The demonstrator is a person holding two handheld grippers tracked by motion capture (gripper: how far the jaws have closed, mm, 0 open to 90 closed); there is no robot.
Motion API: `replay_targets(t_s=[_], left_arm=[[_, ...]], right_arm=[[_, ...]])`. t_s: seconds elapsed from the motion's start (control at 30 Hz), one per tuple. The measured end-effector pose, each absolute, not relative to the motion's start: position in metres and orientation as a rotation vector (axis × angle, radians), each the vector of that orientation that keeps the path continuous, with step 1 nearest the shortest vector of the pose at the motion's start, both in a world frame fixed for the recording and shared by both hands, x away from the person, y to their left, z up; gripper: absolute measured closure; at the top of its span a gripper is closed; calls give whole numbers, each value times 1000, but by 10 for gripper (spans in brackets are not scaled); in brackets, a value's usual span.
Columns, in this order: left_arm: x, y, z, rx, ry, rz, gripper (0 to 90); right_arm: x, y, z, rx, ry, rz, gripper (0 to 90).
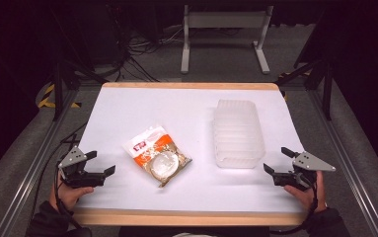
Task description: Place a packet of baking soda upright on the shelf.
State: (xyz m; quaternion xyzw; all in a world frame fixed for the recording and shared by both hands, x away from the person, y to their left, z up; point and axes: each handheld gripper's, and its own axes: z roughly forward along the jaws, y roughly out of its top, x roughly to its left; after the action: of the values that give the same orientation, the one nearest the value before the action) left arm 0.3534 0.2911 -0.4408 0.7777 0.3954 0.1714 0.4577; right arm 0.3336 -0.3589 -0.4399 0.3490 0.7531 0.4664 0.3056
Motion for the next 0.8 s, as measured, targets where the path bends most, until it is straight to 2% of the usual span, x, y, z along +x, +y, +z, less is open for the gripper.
replay_targets(t_s=[0.3,0.33,0.43,0.5,0.57,0.8], left_arm=[[356,289,-444,1924,977,356,51],[358,288,-446,1935,986,290,34],[360,285,-444,1952,1003,278,37],[365,280,-439,1975,981,237,52],[371,276,-434,2002,953,222,113],[393,267,-416,1971,924,127,160]], right_arm=[[334,-355,-441,910,2017,1200,108],[334,-356,-441,914,2005,1204,122],[335,-356,-441,920,2004,1217,128],[335,-356,-441,912,2012,1210,128],[335,-355,-441,911,2012,1210,130],[335,-356,-441,917,2008,1210,136]])
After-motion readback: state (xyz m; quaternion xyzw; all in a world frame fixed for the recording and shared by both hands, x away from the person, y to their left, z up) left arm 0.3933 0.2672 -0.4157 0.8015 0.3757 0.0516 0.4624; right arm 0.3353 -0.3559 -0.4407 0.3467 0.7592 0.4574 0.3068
